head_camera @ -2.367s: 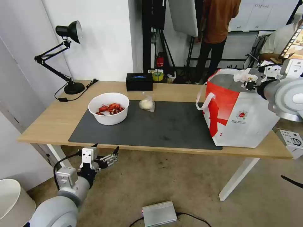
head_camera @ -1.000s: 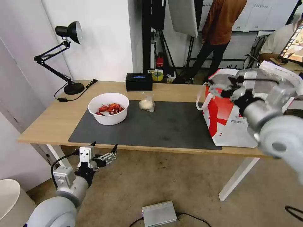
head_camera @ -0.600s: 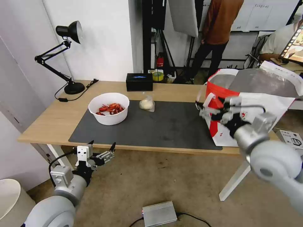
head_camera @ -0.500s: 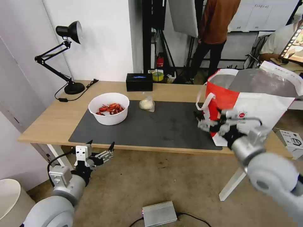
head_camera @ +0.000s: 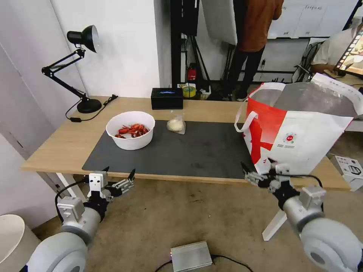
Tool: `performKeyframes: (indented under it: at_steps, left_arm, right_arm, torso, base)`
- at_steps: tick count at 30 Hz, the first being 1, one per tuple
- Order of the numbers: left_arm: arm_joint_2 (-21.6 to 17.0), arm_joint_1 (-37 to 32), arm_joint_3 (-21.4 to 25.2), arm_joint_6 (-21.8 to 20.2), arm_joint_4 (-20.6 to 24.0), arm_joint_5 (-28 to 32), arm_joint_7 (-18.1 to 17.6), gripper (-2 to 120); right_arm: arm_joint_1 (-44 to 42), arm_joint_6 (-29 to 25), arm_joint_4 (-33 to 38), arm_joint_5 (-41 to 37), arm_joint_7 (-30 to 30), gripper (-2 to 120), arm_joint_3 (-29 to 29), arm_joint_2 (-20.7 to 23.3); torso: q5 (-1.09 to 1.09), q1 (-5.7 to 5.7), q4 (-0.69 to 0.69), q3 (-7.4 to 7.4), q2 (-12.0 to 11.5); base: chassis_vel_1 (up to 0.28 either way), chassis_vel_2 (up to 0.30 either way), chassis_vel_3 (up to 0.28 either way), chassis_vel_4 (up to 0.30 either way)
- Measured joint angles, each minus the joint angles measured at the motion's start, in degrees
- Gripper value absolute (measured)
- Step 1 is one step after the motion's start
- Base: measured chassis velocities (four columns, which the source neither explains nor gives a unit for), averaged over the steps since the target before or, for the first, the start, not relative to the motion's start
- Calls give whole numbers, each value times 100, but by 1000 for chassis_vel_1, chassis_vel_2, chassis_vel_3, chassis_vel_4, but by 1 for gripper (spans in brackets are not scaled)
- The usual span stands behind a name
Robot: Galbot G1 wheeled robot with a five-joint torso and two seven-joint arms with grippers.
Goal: Pick up the trash from the table and place it into the takeout bag.
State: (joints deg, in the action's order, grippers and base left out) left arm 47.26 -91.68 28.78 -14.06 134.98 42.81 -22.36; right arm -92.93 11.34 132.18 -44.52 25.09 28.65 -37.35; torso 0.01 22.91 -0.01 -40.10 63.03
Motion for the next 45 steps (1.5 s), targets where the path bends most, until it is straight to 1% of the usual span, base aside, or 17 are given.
performKeyframes:
  at_steps: [6,12,18,35,45]
  left_arm:
    - [24,5,-10,0,-22,4,0,100]
    - [18,3,22,-3,-53,60,0,100]
    - [35,1,2,-11,-73,62,4,100]
    - [37,-45,2,-27,-101,-43,0,100]
    - [15,-86,40,-165,-99,-64,-10,100]
  right_arm:
    - [-153,65,43,-18,165,100,14,-31]
    - [-243,255,195,-153,541,100,-35,-79]
    - [-314,379,295,-283,723,100,-55,-90]
    - [-307,557,312,-341,1010,100,-227,-60]
    - [-234,583,304,-400,1066,100,-311,17]
  torso:
    - [0,0,1,0,-1]
    - [-1,1,1,0,-1]
    - [-1,1,1,0,-1]
    - [-1,1,1,0,-1]
    - [0,0,1,0,-1]
  base:
    - [0,0,0,0]
    - [0,0,0,0]
    - [0,0,0,0]
    - [0,0,0,0]
    - [0,0,0,0]
